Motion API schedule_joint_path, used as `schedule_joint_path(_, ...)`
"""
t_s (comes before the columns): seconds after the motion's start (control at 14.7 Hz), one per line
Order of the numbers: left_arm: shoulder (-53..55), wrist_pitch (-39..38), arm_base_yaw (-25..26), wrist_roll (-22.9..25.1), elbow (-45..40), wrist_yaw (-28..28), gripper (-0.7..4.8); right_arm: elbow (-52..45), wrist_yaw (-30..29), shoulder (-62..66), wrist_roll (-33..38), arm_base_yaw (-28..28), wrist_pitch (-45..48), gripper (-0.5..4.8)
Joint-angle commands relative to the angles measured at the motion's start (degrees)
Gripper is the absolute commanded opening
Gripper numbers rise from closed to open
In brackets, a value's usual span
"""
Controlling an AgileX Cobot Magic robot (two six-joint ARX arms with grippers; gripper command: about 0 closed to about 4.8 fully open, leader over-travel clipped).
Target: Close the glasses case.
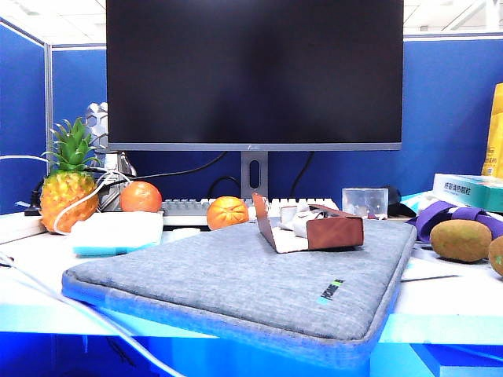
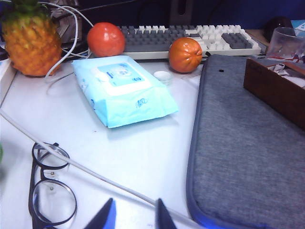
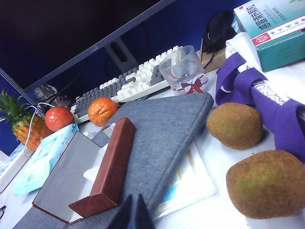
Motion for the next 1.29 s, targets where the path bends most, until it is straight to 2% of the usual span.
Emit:
schedule_joint_path(0.07,-0.07,0.5,0.04,-1.49,0.24,0.28,1.2,-0.48,0.24,-0.04,-0.17,0.0,0.85,-0.05)
schedule_joint_path(0.2,-0.07,0.5,0.04,-1.9,0.24,0.33,1.2,-0.48,0.04,-0.04,-0.15,0.0,0.9,-0.05)
schedule_joint_path(0.27,-0.07,0.5,0.04,-4.11,0.24,0.5,1.2,-0.48,0.04,-0.04,-0.15,0.0,0.96,-0.05)
schedule_joint_path(0.34,-0.07,1.01,0.04,-7.39,0.39,2.97,1.2,-0.48,-0.26,-0.04,0.2,0.0,1.25,-0.05)
schedule_joint_path(0.41,-0.07,3.23,0.04,-9.64,0.74,8.04,1.21,-0.48,-2.25,-0.04,1.68,0.0,2.25,-0.05)
schedule_joint_path(0.48,-0.07,6.21,0.04,-11.76,0.94,12.35,1.28,-0.48,-4.81,-0.04,5.55,0.02,4.42,-0.04)
schedule_joint_path(0.54,-0.07,9.97,0.02,-13.09,1.33,15.43,1.6,-0.48,-9.31,-0.04,8.66,0.07,8.35,-0.02)
schedule_joint_path(0.61,-0.07,11.52,0.02,-13.03,2.23,15.45,2.59,-0.48,-13.75,-0.04,8.83,0.09,12.79,0.0)
schedule_joint_path(0.75,-0.04,12.24,0.04,-12.98,4.44,13.94,4.16,-0.09,-17.25,-0.04,8.83,0.11,19.69,0.0)
schedule_joint_path(0.88,-0.02,12.0,0.04,-12.92,6.4,13.75,4.16,2.84,-17.11,-0.04,6.82,0.11,18.58,0.0)
schedule_joint_path(1.02,2.43,10.27,0.04,-12.59,9.88,11.65,4.16,8.98,-14.47,0.02,-2.43,0.09,11.02,0.0)
schedule_joint_path(1.16,10.93,9.51,0.04,-10.54,15.41,11.52,4.16,14.69,-7.63,1.7,-6.29,0.09,6.4,0.0)
schedule_joint_path(1.29,21.38,9.51,0.04,-6.84,21.99,11.93,4.16,17.92,-7.3,6.38,-6.45,0.11,6.54,0.0)
